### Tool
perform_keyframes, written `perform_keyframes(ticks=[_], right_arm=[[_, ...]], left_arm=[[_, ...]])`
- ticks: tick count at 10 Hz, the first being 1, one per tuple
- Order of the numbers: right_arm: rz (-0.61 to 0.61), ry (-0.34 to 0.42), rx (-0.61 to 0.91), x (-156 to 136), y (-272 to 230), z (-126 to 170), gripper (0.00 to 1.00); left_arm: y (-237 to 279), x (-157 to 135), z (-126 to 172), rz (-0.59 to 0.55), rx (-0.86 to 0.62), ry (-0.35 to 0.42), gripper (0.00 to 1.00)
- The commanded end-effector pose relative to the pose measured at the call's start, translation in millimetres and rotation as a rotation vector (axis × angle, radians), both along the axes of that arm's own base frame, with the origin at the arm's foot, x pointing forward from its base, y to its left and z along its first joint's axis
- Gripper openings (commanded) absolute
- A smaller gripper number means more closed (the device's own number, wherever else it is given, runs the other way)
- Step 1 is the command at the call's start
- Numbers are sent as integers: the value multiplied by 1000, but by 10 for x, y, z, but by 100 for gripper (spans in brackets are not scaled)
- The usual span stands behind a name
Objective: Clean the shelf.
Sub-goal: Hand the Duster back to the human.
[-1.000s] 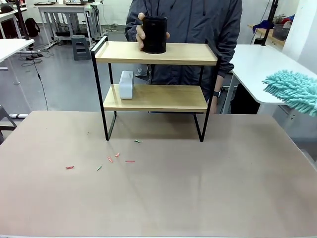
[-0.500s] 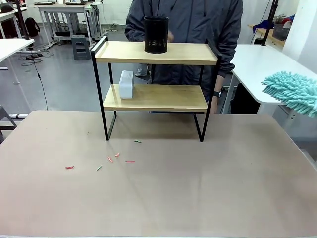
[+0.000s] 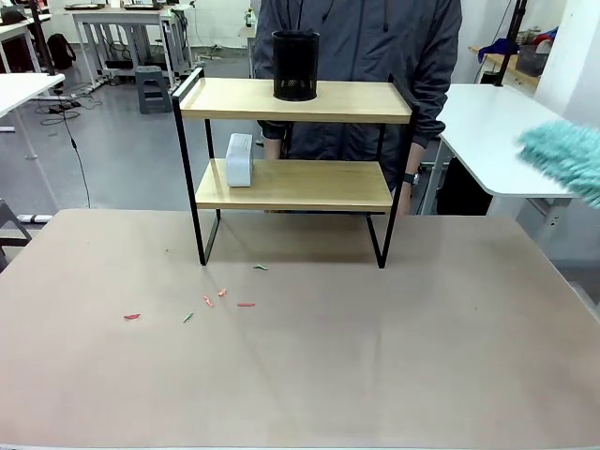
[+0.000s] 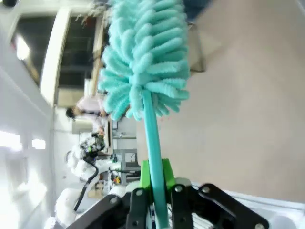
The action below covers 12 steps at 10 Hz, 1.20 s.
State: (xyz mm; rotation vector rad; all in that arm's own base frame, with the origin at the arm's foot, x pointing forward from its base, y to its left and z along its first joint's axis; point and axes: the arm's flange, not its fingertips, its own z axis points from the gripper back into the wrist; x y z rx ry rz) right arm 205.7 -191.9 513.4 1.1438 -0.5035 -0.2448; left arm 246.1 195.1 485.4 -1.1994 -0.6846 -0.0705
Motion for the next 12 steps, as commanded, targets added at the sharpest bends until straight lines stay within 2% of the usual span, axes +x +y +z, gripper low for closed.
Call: perform_keyframes(ticks=[1, 2, 3, 4, 5, 6, 7, 8, 9, 10, 11, 12], right_arm=[[214, -266, -75, -216, 144, 1029, 12], [412, -277, -107, -277, 482, 1257, 12], [633, -252, -128, -362, 841, 1285, 12], [885, -198, -150, -462, 1211, 1186, 12], [1020, -159, -161, -497, 1441, 1072, 12], [1033, -109, -195, -433, 1621, 917, 12], [1008, -57, -223, -282, 1721, 718, 12], [908, -121, -147, -548, 1645, 1103, 12], [908, -121, -147, -548, 1645, 1103, 12], [1001, -56, -170, -416, 1851, 807, 12], [1054, -21, -102, -367, 1763, 711, 12], [1183, 3, -99, -100, 2026, 688, 12]], left_arm=[[-815, 71, 607, -272, 54, -131, 100], [-1314, 244, 715, -412, 85, -125, 100], [-1768, 438, 702, -504, 109, -115, 100], [-2228, 666, 613, -585, 113, -73, 100], [-2572, 795, 479, -669, 103, -19, 100], [-2856, 830, 336, -754, 69, 19, 100], [-2990, 797, 184, -771, 79, 78, 100], [-2922, 600, 377, -705, 99, -13, 100], [-2922, 600, 377, -705, 99, -13, 100], [-2922, 600, 377, -705, 99, -13, 100], [-3071, 727, 192, -744, 84, 33, 100], [-3182, 767, 268, -758, 80, -31, 100]])
